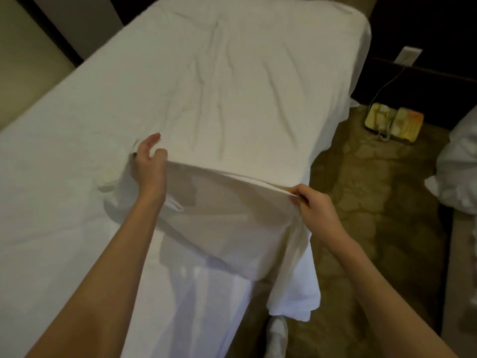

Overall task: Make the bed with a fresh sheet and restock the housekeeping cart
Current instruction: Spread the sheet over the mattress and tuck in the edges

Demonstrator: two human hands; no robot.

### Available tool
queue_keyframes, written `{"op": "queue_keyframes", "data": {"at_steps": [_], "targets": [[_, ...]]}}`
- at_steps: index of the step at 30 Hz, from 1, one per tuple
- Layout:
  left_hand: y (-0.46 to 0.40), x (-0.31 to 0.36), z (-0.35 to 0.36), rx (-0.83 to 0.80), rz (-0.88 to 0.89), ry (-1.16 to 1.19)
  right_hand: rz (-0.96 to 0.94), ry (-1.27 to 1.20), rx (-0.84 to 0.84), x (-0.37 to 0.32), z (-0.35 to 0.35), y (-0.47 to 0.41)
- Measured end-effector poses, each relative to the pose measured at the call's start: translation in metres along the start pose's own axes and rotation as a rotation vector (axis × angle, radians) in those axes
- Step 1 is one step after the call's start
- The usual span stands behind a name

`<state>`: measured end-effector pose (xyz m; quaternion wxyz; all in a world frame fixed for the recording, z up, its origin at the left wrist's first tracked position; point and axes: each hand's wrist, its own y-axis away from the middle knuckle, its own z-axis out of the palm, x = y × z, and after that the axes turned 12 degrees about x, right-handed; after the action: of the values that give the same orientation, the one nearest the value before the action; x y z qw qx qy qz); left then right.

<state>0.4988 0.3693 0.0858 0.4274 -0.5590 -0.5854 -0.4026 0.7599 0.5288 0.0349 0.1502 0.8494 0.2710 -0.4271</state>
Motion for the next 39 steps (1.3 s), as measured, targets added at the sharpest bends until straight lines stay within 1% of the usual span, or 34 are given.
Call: {"op": "queue_keyframes", "data": {"at_steps": [5, 8, 10, 12, 16, 21, 26, 31, 36, 39], "targets": [[-0.024, 0.059, 0.086, 0.054, 0.041, -0.034, 0.012, 0.065, 0.004, 0.004, -0.041, -0.092], [-0.05, 0.089, 0.144, 0.074, 0.101, -0.067, 0.01, 0.122, 0.014, 0.0, -0.064, -0.163], [-0.072, 0.108, 0.189, 0.013, 0.12, -0.043, 0.009, 0.123, 0.024, -0.001, -0.079, -0.217], [-0.099, 0.124, 0.24, -0.086, 0.108, 0.048, 0.024, 0.083, 0.022, -0.001, -0.09, -0.279], [-0.154, 0.143, 0.345, -0.131, 0.118, 0.034, 0.076, 0.063, 0.016, 0.005, -0.105, -0.397], [-0.204, 0.161, 0.458, -0.174, 0.078, 0.001, 0.123, 0.086, -0.003, 0.028, -0.117, -0.514], [-0.242, 0.167, 0.559, -0.213, 0.052, -0.008, 0.151, 0.177, -0.055, 0.066, -0.123, -0.611], [-0.281, 0.166, 0.655, -0.2, 0.071, -0.133, 0.157, 0.184, -0.075, 0.102, -0.126, -0.705], [-0.314, 0.174, 0.779, -0.142, 0.055, -0.31, 0.153, 0.124, -0.117, 0.137, -0.137, -0.828], [-0.334, 0.155, 0.824, -0.223, 0.057, -0.333, 0.18, 0.15, -0.202, 0.163, -0.122, -0.879]]}}
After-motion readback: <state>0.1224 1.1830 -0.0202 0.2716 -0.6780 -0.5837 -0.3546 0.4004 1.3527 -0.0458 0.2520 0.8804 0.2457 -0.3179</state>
